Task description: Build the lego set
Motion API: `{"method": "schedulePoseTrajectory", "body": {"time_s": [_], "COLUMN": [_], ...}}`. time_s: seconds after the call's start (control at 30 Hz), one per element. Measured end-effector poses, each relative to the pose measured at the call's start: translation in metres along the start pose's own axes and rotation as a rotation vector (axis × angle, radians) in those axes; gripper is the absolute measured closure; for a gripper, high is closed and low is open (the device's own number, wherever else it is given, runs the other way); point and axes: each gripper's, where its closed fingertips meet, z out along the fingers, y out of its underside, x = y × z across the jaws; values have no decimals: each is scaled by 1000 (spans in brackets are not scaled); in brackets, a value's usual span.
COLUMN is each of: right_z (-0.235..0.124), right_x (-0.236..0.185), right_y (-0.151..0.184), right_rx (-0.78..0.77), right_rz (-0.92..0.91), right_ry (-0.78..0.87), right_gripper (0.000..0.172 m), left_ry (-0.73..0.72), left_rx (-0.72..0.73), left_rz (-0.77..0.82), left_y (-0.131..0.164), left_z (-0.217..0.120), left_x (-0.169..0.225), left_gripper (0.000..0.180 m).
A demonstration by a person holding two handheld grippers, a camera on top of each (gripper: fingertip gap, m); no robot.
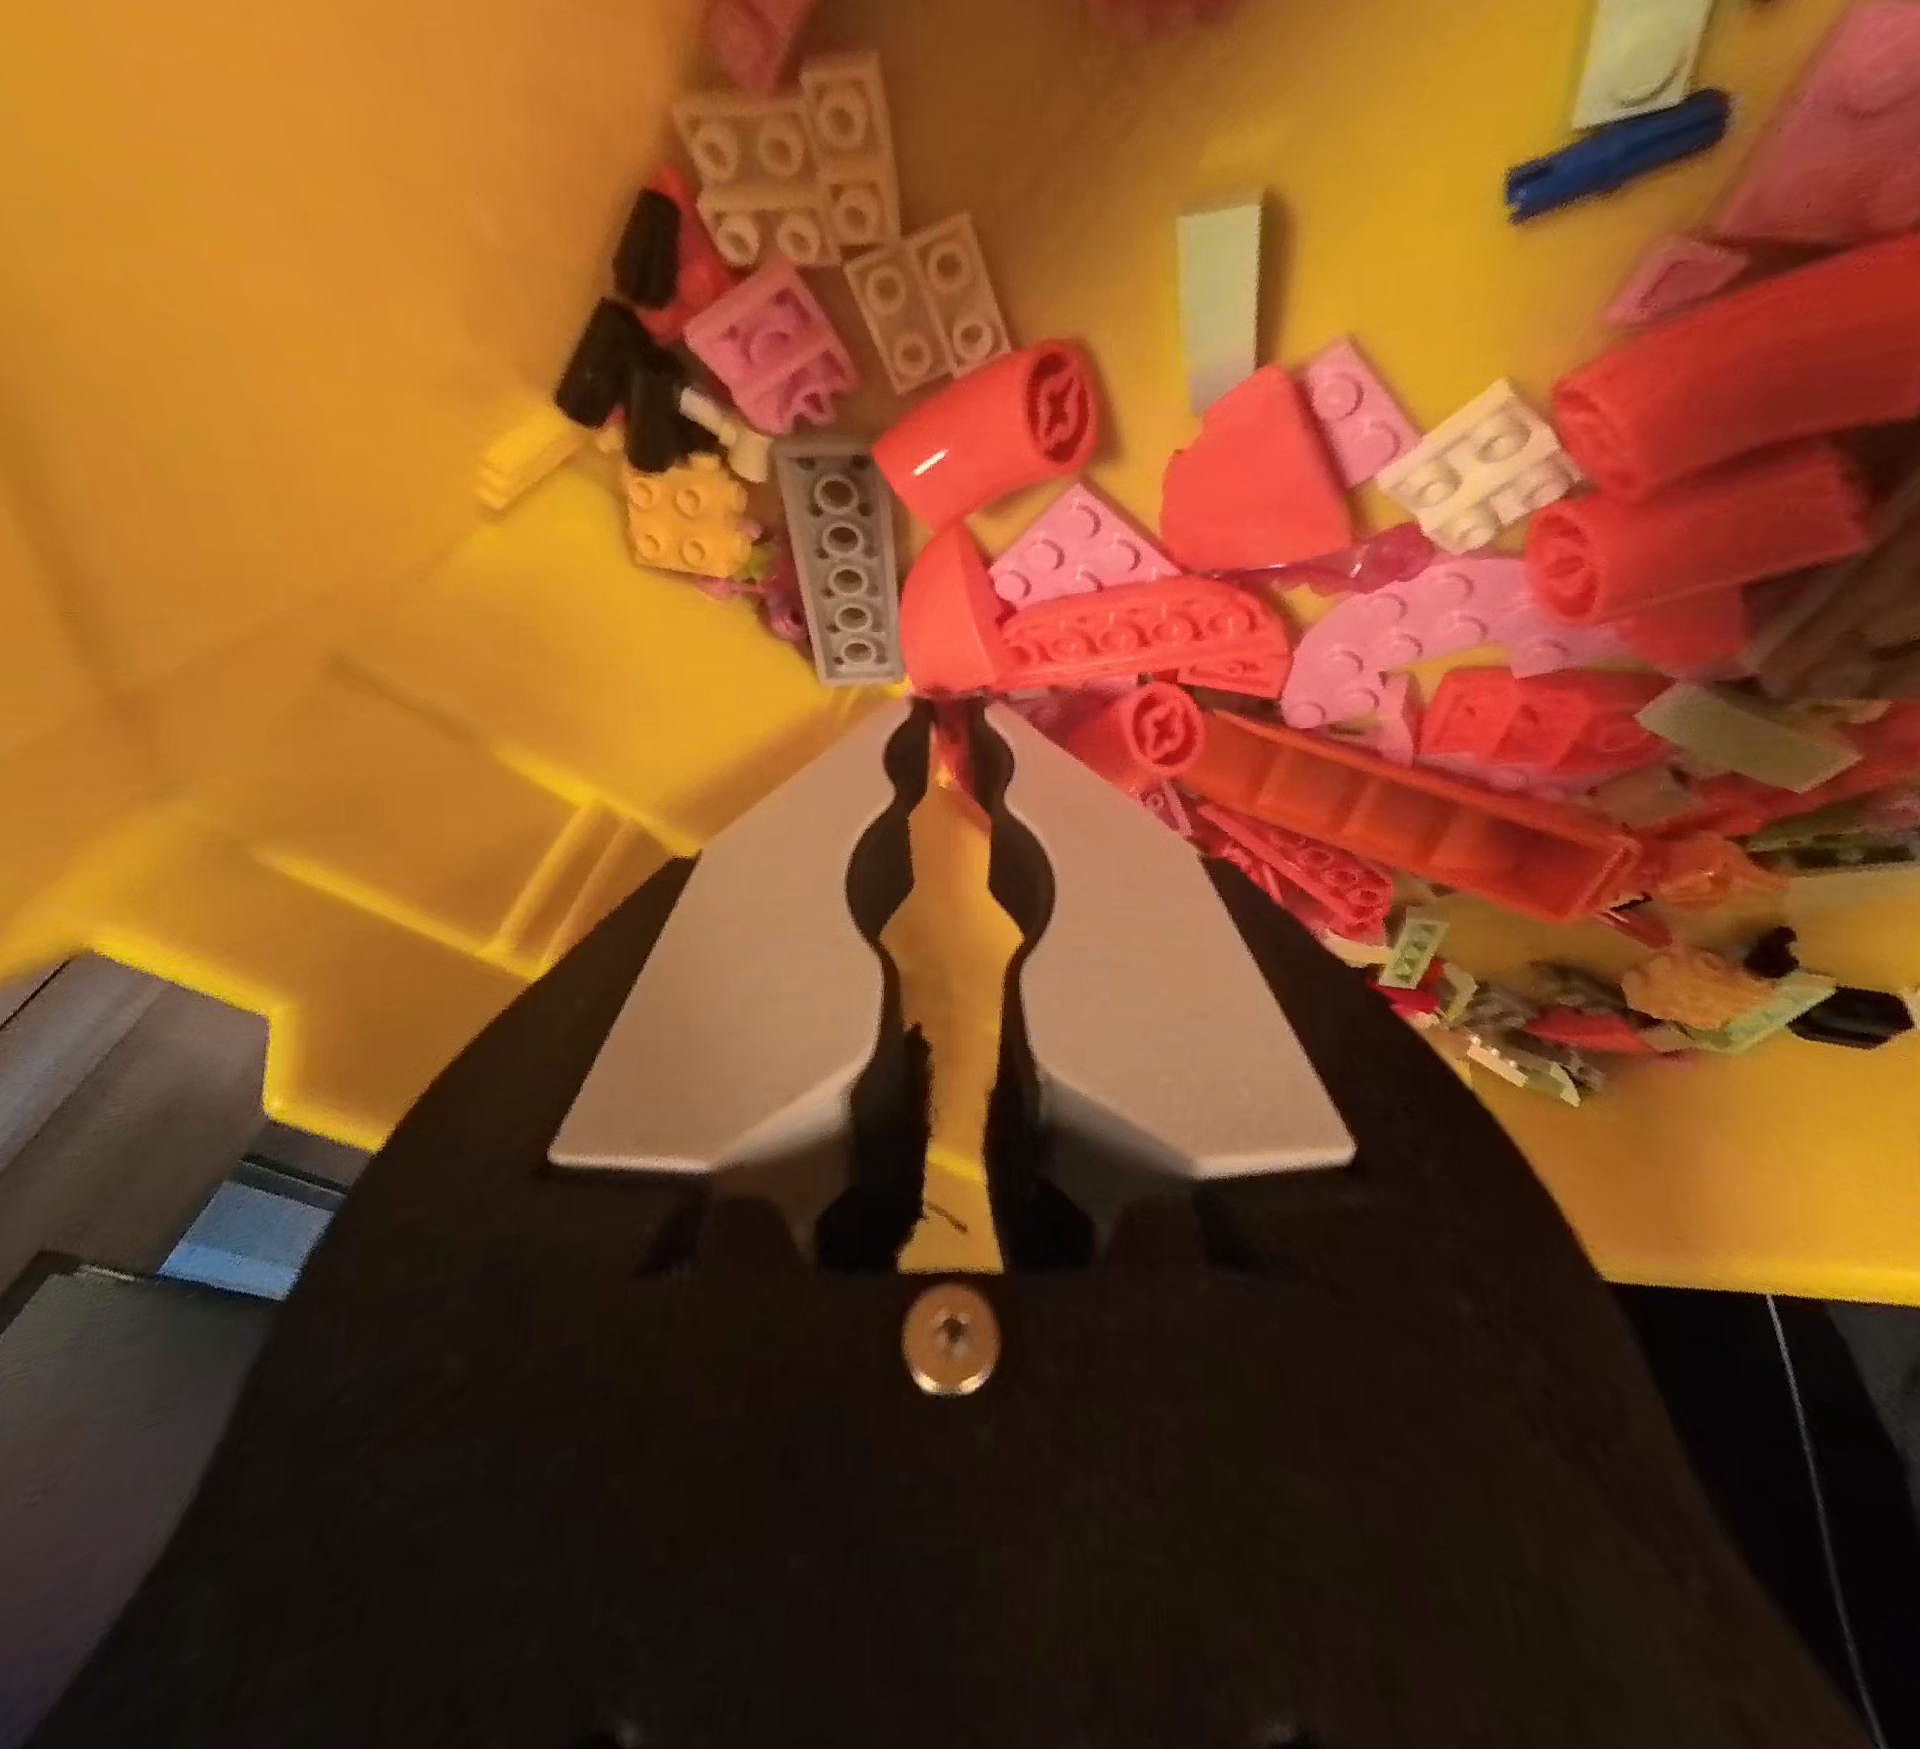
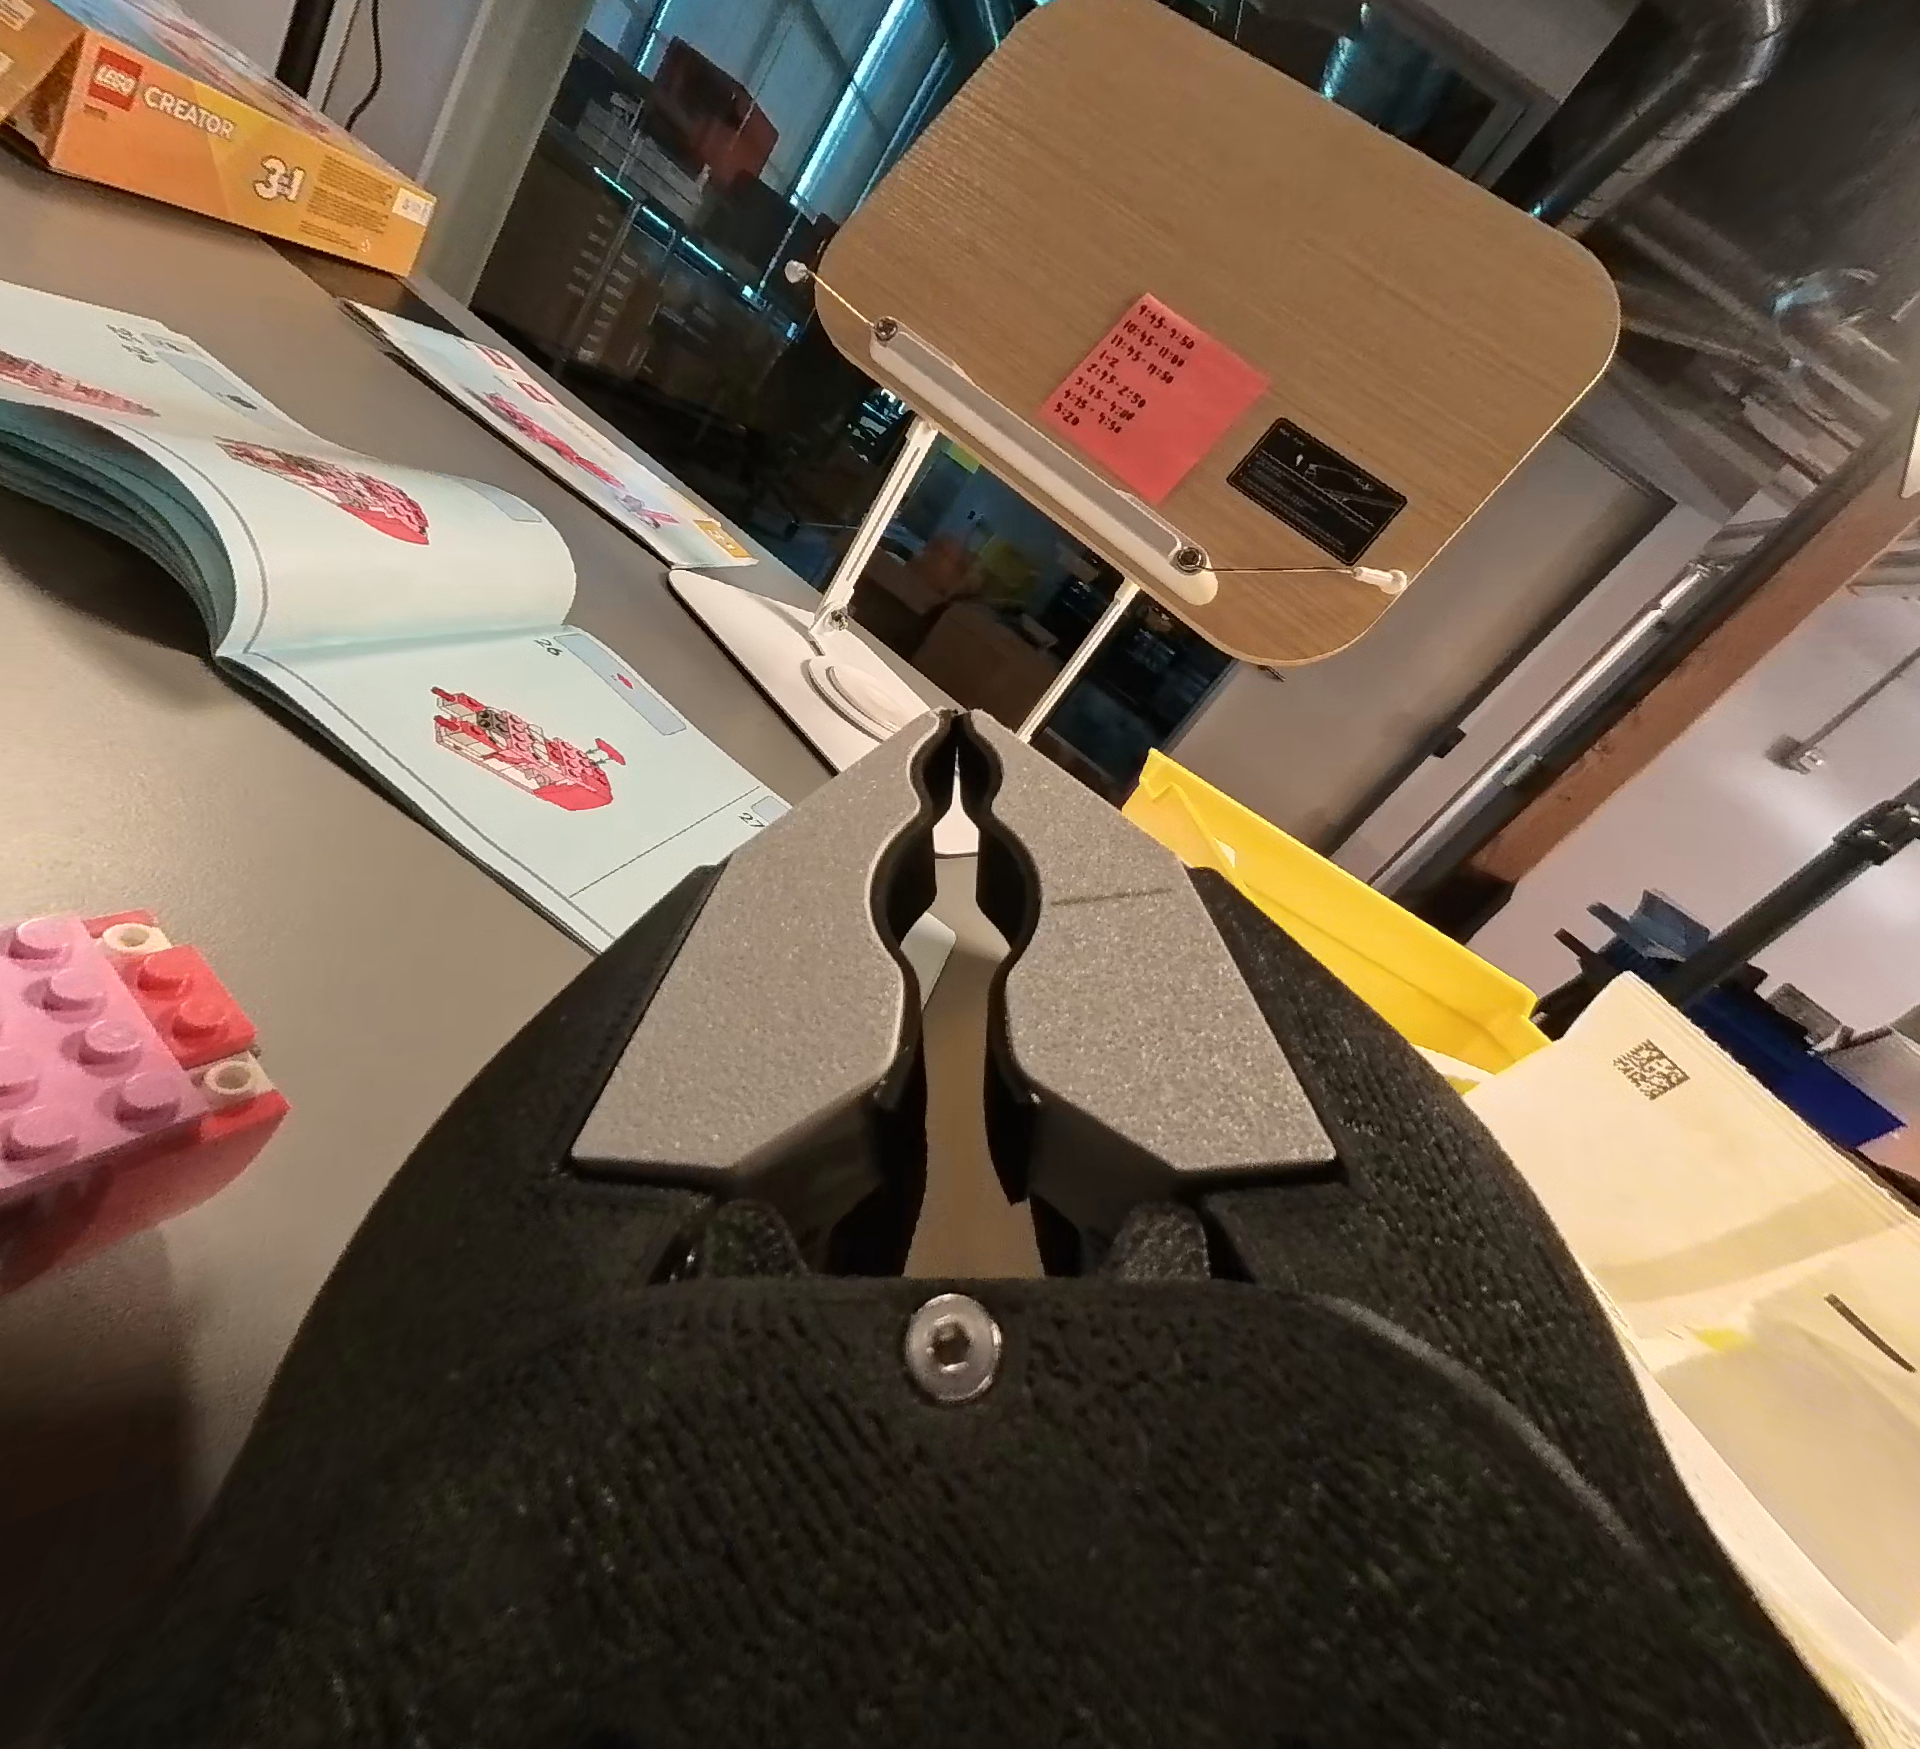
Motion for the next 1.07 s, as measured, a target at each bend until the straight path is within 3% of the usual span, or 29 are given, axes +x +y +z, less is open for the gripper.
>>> {"method": "schedulePoseTrajectory", "body": {"time_s": [0.1, 0.2, 0.37, 0.47, 0.67, 0.77, 0.93, 1.07], "right_z": [0, 1, 2, 2, 0, -3, -9, -16], "right_x": [-1, -1, -3, -4, 7, 9, -1, -19], "right_y": [0, 0, 0, -1, -3, -7, -25, -41], "right_rx": [-1, -3, -7, -3, 18, 36, 82, 121], "right_rz": [-4, -5, -12, -13, 75, 97, 119, 138], "right_ry": [-3, -5, -8, -10, 19, 15, -86, -212], "right_gripper": [172, 172, 172, 172, 172, 172, 172, 172], "left_ry": [-11, -28, -46, -31, -48, -11, 181, 424], "left_rx": [8, 106, 260, 443, 1104, 1424, 1770, 2055], "left_rz": [1, -12, 21, 55, 297, 423, 554, 678], "left_y": [1, -9, -25, -42, -69, -65, -55, -39], "left_z": [-7, -29, -76, -122, -261, -307, -326, -325], "left_x": [-3, -7, -3, 18, 124, 190, 293, 355], "left_gripper": [178, 178, 178, 178, 178, 178, 178, 178]}}
